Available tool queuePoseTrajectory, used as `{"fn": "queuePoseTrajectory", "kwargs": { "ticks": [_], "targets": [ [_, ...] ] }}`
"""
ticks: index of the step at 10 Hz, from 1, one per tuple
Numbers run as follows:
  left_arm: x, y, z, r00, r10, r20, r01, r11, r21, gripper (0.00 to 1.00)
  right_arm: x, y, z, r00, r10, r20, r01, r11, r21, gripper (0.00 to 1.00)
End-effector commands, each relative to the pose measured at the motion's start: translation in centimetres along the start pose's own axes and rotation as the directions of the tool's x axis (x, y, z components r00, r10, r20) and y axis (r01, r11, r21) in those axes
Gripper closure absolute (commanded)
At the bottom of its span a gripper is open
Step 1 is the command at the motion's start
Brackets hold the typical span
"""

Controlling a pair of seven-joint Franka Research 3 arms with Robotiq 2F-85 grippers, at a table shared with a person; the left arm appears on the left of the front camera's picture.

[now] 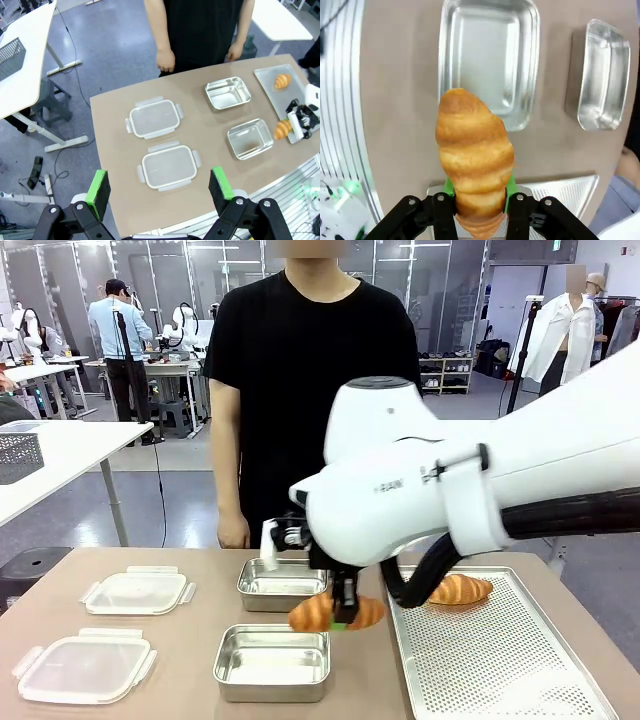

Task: Place the bread into the airtight container.
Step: Pick up a Butter Roll and place it into an empty Airtight Container.

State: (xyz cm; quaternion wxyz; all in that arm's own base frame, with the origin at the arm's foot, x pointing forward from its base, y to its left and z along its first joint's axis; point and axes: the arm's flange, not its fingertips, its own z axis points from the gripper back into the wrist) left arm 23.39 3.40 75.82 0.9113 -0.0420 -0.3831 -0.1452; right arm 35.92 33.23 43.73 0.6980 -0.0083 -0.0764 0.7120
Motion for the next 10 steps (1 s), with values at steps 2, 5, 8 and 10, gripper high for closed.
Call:
{"fn": "queuePoseTrajectory", "kwargs": {
  "ticks": [2, 5, 8, 10],
  "targets": [
    [0.0, -0.1, 0.1, 1.000, 0.001, -0.001, -0.001, 1.000, 0.007, 0.00, 4.7, 0.3, -1.9, 0.998, -0.064, 0.014, 0.064, 0.998, -0.007, 0.59],
    [0.0, -0.1, 0.1, 1.000, 0.001, -0.001, -0.001, 1.000, 0.007, 0.00, 7.5, -0.7, -4.1, 0.995, -0.092, 0.032, 0.091, 0.996, 0.009, 0.59],
    [0.0, -0.1, 0.1, 1.000, 0.001, -0.001, -0.001, 1.000, 0.007, 0.00, 9.2, -1.7, -6.3, 0.992, -0.119, 0.030, 0.119, 0.993, 0.017, 0.59],
    [0.0, -0.1, 0.1, 1.000, 0.001, -0.001, -0.001, 1.000, 0.007, 0.00, 9.9, -2.3, -7.5, 0.990, -0.139, 0.006, 0.139, 0.990, 0.024, 0.59]
  ]
}}
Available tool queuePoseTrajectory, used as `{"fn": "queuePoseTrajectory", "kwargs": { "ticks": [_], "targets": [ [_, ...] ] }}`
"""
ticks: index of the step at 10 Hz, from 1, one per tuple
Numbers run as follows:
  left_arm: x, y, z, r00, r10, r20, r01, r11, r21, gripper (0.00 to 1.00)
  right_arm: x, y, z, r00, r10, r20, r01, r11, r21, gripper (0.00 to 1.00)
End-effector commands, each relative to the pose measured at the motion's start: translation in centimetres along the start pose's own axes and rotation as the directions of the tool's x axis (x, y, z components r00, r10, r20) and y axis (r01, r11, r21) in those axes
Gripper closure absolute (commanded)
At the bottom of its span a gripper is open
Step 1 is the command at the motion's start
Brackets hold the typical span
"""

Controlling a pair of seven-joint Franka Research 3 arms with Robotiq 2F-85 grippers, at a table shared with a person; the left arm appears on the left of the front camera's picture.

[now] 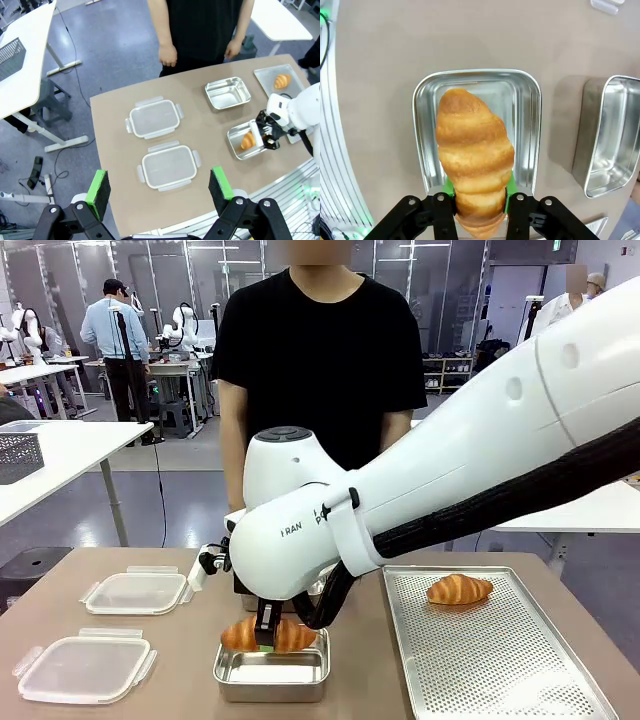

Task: Place the bread into the airtight container.
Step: Pick up a Butter Roll and place it into an empty Airtight Container.

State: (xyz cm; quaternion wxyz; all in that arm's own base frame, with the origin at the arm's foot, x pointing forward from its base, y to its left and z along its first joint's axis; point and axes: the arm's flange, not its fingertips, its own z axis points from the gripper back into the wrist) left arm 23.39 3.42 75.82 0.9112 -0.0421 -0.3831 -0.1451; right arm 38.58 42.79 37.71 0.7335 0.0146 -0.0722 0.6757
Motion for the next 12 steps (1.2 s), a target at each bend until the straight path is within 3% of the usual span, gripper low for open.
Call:
{"fn": "queuePoseTrajectory", "kwargs": {
  "ticks": [1, 2, 3, 4, 5, 6, 7, 8, 9, 12],
  "targets": [
    [0.0, -0.1, 0.1, 1.000, 0.001, -0.001, -0.001, 1.000, 0.007, 0.00, 1.2, -0.3, -0.8, 0.999, -0.039, -0.018, 0.039, 0.999, -0.001, 0.59],
    [0.0, -0.1, 0.1, 1.000, 0.001, -0.001, -0.001, 1.000, 0.007, 0.00, 1.3, -0.3, -1.2, 0.999, -0.028, -0.037, 0.029, 1.000, 0.010, 0.59],
    [0.0, -0.1, 0.1, 1.000, 0.001, -0.001, -0.001, 1.000, 0.007, 0.00, 1.3, -0.5, -1.4, 0.999, -0.040, -0.035, 0.040, 0.999, 0.011, 0.46],
    [0.0, -0.1, 0.1, 1.000, 0.001, -0.001, -0.001, 1.000, 0.007, 0.00, 1.3, -0.7, -1.6, 0.999, -0.036, -0.037, 0.037, 0.999, 0.015, 0.43],
    [0.0, -0.1, 0.1, 1.000, 0.001, -0.001, -0.001, 1.000, 0.007, 0.00, 1.2, -0.9, -1.9, 0.998, -0.039, -0.050, 0.040, 0.999, 0.025, 0.30],
    [0.0, -0.1, 0.1, 1.000, 0.001, -0.001, -0.001, 1.000, 0.007, 0.00, 1.2, -0.9, -2.1, 0.998, -0.037, -0.052, 0.038, 0.999, 0.026, 0.27],
    [0.0, -0.1, 0.1, 1.000, 0.001, -0.001, -0.001, 1.000, 0.007, 0.00, 1.1, -0.8, -1.7, 0.998, -0.044, -0.042, 0.044, 0.999, 0.017, 0.15],
    [0.0, -0.1, 0.1, 1.000, 0.001, -0.001, -0.001, 1.000, 0.007, 0.00, 1.0, -0.7, -1.4, 0.998, -0.042, -0.042, 0.042, 0.999, 0.004, 0.12],
    [0.0, -0.1, 0.1, 1.000, 0.001, -0.001, -0.001, 1.000, 0.007, 0.00, 0.8, -0.6, -1.2, 0.998, -0.042, -0.043, 0.042, 0.999, 0.006, 0.00],
    [0.0, -0.1, 0.1, 1.000, 0.001, -0.001, -0.001, 1.000, 0.007, 0.00, 0.3, -0.6, -1.4, 0.997, -0.054, -0.060, 0.055, 0.998, 0.004, 0.00]
  ]
}}
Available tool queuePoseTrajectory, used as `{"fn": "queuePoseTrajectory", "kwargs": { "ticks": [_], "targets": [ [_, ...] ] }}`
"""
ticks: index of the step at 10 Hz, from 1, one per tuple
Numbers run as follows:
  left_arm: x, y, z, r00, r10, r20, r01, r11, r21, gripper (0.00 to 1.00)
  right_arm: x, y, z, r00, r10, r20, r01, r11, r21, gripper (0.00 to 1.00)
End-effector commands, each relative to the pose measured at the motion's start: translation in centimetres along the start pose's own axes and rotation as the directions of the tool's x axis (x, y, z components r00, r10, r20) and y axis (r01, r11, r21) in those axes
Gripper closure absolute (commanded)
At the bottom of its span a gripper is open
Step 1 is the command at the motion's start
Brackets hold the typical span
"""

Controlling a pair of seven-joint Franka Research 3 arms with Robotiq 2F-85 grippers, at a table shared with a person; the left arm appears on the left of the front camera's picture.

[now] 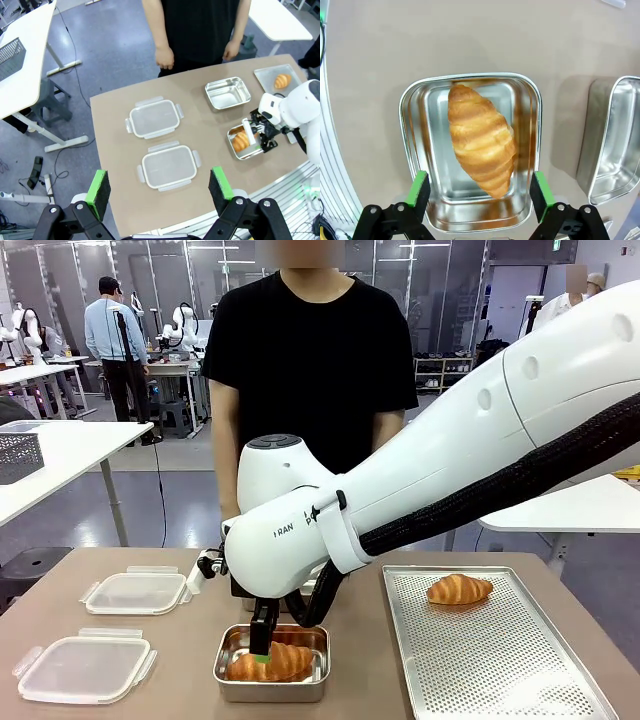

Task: Place the bread into the airtight container.
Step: Pick up a Butter Roll and place it into an empty Airtight Container.

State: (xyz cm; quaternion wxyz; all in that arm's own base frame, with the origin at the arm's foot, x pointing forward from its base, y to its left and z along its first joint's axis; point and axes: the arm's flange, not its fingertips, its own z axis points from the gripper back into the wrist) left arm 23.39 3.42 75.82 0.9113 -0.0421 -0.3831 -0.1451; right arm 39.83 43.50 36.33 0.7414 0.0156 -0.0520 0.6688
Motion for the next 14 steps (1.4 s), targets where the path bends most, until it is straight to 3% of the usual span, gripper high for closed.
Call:
{"fn": "queuePoseTrajectory", "kwargs": {
  "ticks": [1, 2, 14],
  "targets": [
    [0.0, -0.1, 0.1, 1.000, 0.001, -0.001, -0.001, 1.000, 0.007, 0.00, -1.2, 0.2, -0.2, 0.999, -0.015, -0.039, 0.013, 0.999, -0.033, 0.00],
    [0.0, -0.1, 0.1, 1.000, 0.001, -0.001, -0.001, 1.000, 0.007, 0.00, 0.0, 0.0, 0.0, 1.000, 0.000, 0.000, 0.000, 1.000, 0.000, 0.00],
    [0.0, -0.1, 0.1, 1.000, 0.001, -0.001, -0.001, 1.000, 0.007, 0.00, 0.0, 0.0, 0.0, 1.000, 0.000, 0.000, 0.000, 1.000, 0.000, 0.00]
  ]
}}
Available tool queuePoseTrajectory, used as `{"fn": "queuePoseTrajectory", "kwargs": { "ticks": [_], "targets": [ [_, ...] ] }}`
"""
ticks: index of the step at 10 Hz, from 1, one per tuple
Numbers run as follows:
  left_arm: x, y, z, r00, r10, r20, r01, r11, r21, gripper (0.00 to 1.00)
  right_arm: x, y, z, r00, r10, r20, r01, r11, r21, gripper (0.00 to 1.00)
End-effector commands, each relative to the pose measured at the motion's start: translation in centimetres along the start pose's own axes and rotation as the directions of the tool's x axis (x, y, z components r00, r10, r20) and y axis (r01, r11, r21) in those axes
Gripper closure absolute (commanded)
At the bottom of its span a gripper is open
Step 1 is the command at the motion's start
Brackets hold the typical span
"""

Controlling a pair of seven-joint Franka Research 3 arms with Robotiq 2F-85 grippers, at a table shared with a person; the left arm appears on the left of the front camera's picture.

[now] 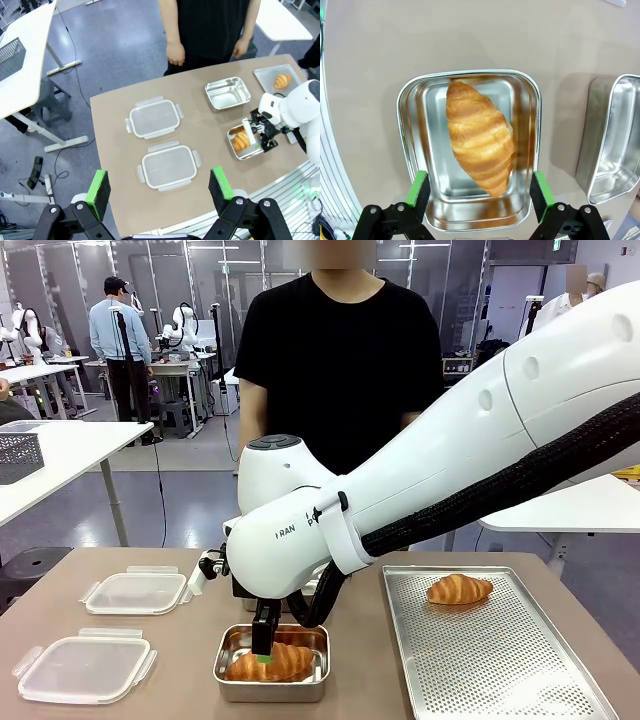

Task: Place the bread into the airtight container.
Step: Pick up a Butter Roll and place it into an empty Airtight Container.

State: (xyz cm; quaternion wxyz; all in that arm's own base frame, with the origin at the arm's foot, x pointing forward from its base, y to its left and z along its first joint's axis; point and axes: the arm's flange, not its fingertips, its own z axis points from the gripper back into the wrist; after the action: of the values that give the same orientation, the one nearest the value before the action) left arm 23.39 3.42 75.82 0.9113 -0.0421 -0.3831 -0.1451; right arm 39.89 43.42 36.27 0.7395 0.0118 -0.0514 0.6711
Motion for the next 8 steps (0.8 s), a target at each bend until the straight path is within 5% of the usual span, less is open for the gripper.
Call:
{"fn": "queuePoseTrajectory", "kwargs": {
  "ticks": [1, 2, 4, 8],
  "targets": [
    [0.0, -0.1, 0.1, 1.000, 0.001, -0.001, -0.001, 1.000, 0.007, 0.00, 0.1, 0.1, 0.1, 1.000, -0.006, 0.006, 0.006, 1.000, 0.004, 0.00],
    [0.0, -0.1, 0.1, 1.000, 0.001, -0.001, -0.001, 1.000, 0.007, 0.00, 0.0, 0.0, 0.0, 1.000, 0.000, 0.000, 0.000, 1.000, 0.000, 0.00],
    [0.0, -0.1, 0.1, 1.000, 0.001, -0.001, -0.001, 1.000, 0.007, 0.00, -5.6, 0.7, 8.0, 0.995, -0.094, 0.034, 0.095, 0.995, -0.036, 0.00],
    [0.0, -0.1, 0.1, 1.000, 0.001, -0.001, -0.001, 1.000, 0.007, 0.00, -19.5, -0.8, 16.3, 0.927, -0.327, 0.186, 0.326, 0.945, 0.038, 0.00]
  ]
}}
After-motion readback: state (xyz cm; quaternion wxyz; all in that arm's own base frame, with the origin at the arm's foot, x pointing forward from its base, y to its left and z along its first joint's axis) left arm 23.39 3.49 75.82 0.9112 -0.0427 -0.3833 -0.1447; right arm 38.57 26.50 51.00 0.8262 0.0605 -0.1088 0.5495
